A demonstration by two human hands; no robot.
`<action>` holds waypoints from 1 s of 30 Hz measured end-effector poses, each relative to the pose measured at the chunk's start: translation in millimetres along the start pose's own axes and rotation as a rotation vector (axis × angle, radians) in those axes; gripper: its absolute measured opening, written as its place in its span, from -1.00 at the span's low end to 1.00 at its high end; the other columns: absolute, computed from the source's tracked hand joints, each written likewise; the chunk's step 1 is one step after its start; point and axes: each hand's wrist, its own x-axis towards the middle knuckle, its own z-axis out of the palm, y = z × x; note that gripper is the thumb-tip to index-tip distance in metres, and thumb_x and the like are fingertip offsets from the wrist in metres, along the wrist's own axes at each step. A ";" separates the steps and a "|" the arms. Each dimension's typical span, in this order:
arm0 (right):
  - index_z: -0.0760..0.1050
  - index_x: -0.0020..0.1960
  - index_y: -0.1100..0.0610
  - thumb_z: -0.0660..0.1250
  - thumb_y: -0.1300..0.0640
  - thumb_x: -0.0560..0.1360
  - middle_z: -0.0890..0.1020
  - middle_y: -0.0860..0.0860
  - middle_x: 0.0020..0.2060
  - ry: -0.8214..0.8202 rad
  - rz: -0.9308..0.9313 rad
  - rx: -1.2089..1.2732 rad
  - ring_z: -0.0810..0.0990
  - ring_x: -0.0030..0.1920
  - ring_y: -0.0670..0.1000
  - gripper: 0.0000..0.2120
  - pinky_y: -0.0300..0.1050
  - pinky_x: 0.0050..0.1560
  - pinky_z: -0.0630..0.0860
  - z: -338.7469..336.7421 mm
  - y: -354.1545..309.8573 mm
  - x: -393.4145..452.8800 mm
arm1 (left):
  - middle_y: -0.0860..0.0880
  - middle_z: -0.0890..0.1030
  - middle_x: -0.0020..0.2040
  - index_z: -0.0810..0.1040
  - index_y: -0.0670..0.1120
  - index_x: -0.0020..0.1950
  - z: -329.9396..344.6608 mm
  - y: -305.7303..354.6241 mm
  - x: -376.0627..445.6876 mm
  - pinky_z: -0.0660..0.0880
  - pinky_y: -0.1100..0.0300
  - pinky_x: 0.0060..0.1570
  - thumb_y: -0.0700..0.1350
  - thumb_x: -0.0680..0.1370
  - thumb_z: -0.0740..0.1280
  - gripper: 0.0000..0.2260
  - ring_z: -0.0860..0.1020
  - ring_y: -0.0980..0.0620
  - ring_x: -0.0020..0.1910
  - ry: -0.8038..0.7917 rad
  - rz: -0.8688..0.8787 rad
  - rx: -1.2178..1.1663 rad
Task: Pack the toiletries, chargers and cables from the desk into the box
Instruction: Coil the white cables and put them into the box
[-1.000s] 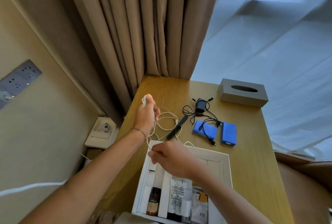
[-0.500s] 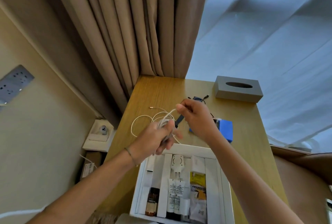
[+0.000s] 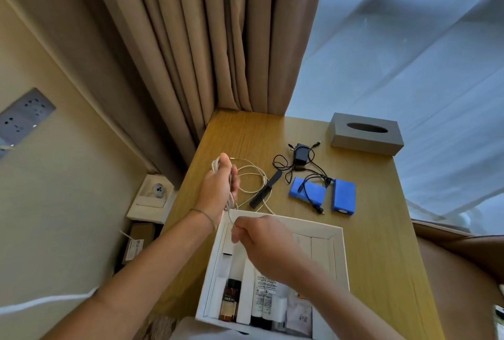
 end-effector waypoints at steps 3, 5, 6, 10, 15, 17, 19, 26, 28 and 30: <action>0.61 0.07 -0.03 0.19 0.10 0.67 0.58 -0.18 -0.27 0.014 -0.026 -0.049 0.49 -0.34 -0.23 -0.79 -0.23 -0.20 0.52 -33.8 -2.8 -1.4 | 0.02 0.35 -0.46 0.45 -0.08 -0.23 -5.0 -14.4 -1.2 0.24 0.25 -0.51 0.31 0.61 0.04 -0.49 0.27 0.11 -0.53 -0.061 0.140 0.312; 0.62 0.05 -0.01 0.27 0.12 0.65 0.63 -0.18 -0.23 0.076 -0.038 -0.018 0.56 -0.30 -0.21 -0.85 -0.27 -0.14 0.56 -56.6 -0.4 0.4 | 0.02 0.32 -0.47 0.44 -0.11 -0.23 -5.8 -20.3 -2.9 0.22 0.26 -0.52 0.41 0.52 -0.06 -0.37 0.25 0.13 -0.56 -0.176 0.150 0.393; 0.62 0.00 0.00 0.30 0.14 0.62 0.65 -0.16 -0.23 0.108 -0.028 0.043 0.60 -0.30 -0.18 -0.87 -0.25 -0.14 0.59 -66.0 3.0 2.3 | 0.02 0.31 -0.49 0.43 -0.13 -0.22 -5.2 -22.9 -4.7 0.22 0.27 -0.55 0.45 0.48 -0.12 -0.31 0.24 0.12 -0.58 -0.259 0.113 0.402; 0.64 -0.09 0.16 0.42 0.23 0.55 0.70 0.01 -0.33 0.159 0.030 0.362 0.66 -0.37 -0.12 -0.95 -0.18 -0.18 0.66 -79.2 21.0 13.3 | 0.04 0.38 -0.51 0.47 -0.10 -0.23 -3.3 -32.9 -14.6 0.25 0.32 -0.56 0.50 0.42 -0.30 -0.19 0.28 0.12 -0.59 -0.526 -0.092 0.407; 0.65 -0.11 0.18 0.48 0.18 0.51 0.69 0.02 -0.31 0.213 0.057 0.472 0.65 -0.33 -0.06 -0.94 -0.21 -0.22 0.62 -60.9 37.7 23.4 | -0.11 0.39 -0.39 0.47 -0.20 -0.03 -5.3 -30.1 -24.4 0.26 0.31 -0.56 0.56 0.40 0.09 -0.21 0.27 0.09 -0.50 -0.790 -0.062 0.370; 0.66 -0.13 0.15 0.49 0.12 0.50 0.67 0.01 -0.28 0.227 0.074 0.459 0.61 -0.31 -0.09 -0.90 -0.26 -0.22 0.57 -52.9 44.4 24.7 | -0.08 0.36 -0.42 0.43 -0.19 -0.11 -6.8 -29.0 -25.7 0.26 0.29 -0.56 0.39 0.50 0.25 -0.41 0.25 0.10 -0.53 -0.808 -0.050 0.381; 0.67 -0.16 0.13 0.49 0.04 0.50 0.62 -0.04 -0.27 0.248 0.087 0.410 0.54 -0.31 -0.16 -0.84 -0.31 -0.24 0.47 -43.9 50.0 24.2 | -0.03 0.40 -0.43 0.43 -0.15 -0.13 -7.8 -32.0 -26.5 0.25 0.26 -0.55 0.27 0.56 0.20 -0.54 0.27 0.09 -0.54 -0.762 -0.074 0.367; 0.72 0.03 0.03 0.36 0.07 0.59 0.71 -0.08 -0.18 0.240 0.034 0.245 0.66 -0.18 -0.10 -0.84 0.02 -0.07 0.64 -19.4 55.9 10.5 | -0.37 0.64 -0.16 0.60 -0.14 0.01 -7.6 -57.6 -31.4 0.61 0.06 -0.28 0.23 0.64 0.07 -0.50 0.64 -0.23 -0.23 -0.695 -0.177 0.181; 0.70 0.10 0.00 0.35 0.08 0.60 0.74 -0.10 -0.12 0.176 0.010 0.222 0.68 -0.13 -0.11 -0.83 0.01 -0.04 0.65 -16.6 58.1 5.8 | -0.29 0.64 -0.22 0.50 -0.22 0.08 -7.5 -66.4 -31.4 0.61 0.04 -0.28 0.24 0.60 0.12 -0.49 0.64 -0.21 -0.27 -0.659 -0.226 0.158; 0.70 0.15 0.00 0.37 0.07 0.59 0.75 -0.10 -0.03 0.164 0.008 0.211 0.68 -0.08 -0.10 -0.81 0.01 0.00 0.64 -14.5 62.2 1.5 | -0.20 0.60 -0.29 0.47 -0.17 0.16 -8.7 -76.5 -31.7 0.56 0.08 -0.35 0.25 0.60 0.13 -0.51 0.59 -0.14 -0.36 -0.645 -0.242 0.156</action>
